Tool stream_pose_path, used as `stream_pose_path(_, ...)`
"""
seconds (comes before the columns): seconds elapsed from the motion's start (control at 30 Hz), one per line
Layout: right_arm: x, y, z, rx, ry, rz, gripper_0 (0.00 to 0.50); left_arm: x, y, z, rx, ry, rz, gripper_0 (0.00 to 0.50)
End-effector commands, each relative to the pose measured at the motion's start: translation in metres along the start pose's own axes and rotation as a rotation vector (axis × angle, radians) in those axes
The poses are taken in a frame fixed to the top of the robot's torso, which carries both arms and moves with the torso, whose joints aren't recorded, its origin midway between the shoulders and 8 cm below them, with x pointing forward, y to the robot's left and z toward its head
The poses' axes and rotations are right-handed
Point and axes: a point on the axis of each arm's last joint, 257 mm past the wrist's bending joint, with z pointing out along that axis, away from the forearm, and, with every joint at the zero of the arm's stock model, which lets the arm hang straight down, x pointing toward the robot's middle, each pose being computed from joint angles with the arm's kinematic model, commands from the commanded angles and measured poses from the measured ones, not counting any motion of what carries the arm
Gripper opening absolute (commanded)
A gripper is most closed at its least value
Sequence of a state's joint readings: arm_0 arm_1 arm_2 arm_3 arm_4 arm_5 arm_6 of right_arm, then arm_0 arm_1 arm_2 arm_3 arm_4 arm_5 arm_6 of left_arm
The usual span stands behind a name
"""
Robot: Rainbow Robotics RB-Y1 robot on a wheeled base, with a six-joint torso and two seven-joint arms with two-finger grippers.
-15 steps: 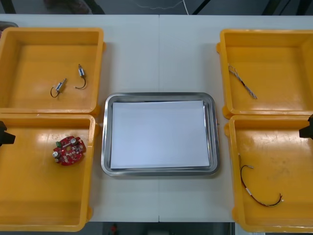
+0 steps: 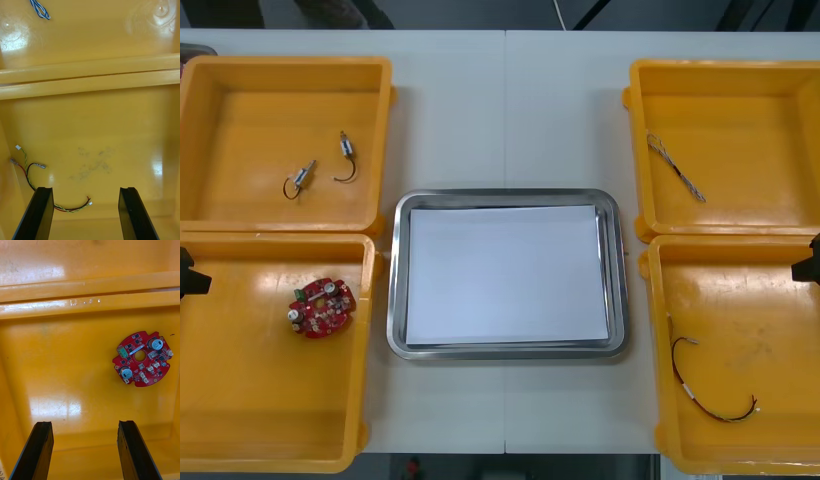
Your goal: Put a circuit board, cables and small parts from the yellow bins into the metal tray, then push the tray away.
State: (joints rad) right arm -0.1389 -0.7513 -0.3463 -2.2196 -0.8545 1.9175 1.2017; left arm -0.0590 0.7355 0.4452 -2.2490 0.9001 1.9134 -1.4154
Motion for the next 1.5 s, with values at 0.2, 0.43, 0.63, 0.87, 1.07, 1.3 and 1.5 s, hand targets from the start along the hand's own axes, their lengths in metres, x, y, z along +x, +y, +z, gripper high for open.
stream_pose_path(0.2,-0.0091,0.0011,-0.0078,0.011,-0.02,0.025,0.5,0.0048,0.0102,-0.0069,-0.053,0.01,-0.07,0.5)
stream_pose_path(0.43,-0.0091,0.0011,-0.0078,0.011,-0.02,0.025,0.5,0.0048,0.0102,-0.0069,-0.053,0.01,-0.07,0.5)
stream_pose_path(0.63,-0.0091,0.0011,-0.0078,0.011,-0.02,0.025,0.5,0.0048,0.0102,-0.0069,-0.053,0.01,-0.07,0.5)
stream_pose_path(0.87,-0.0091,0.0011,-0.0078,0.011,-0.02,0.025,0.5,0.0048,0.0102,-0.0069,-0.053,0.01,-0.07,0.5)
stream_pose_path(1.07,-0.0091,0.0011,-0.0078,0.011,-0.02,0.025,0.5,0.0048,0.0102,-0.0069,-0.053,0.01,-0.07,0.5)
stream_pose_path(1.3,-0.0091,0.0011,-0.0078,0.011,-0.02,0.025,0.5,0.0048,0.0102,-0.0069,-0.053,0.01,-0.07,0.5)
stream_pose_path(1.5,-0.0091,0.0011,-0.0078,0.011,-0.02,0.025,0.5,0.0048,0.0102,-0.0069,-0.053,0.01,-0.07,0.5)
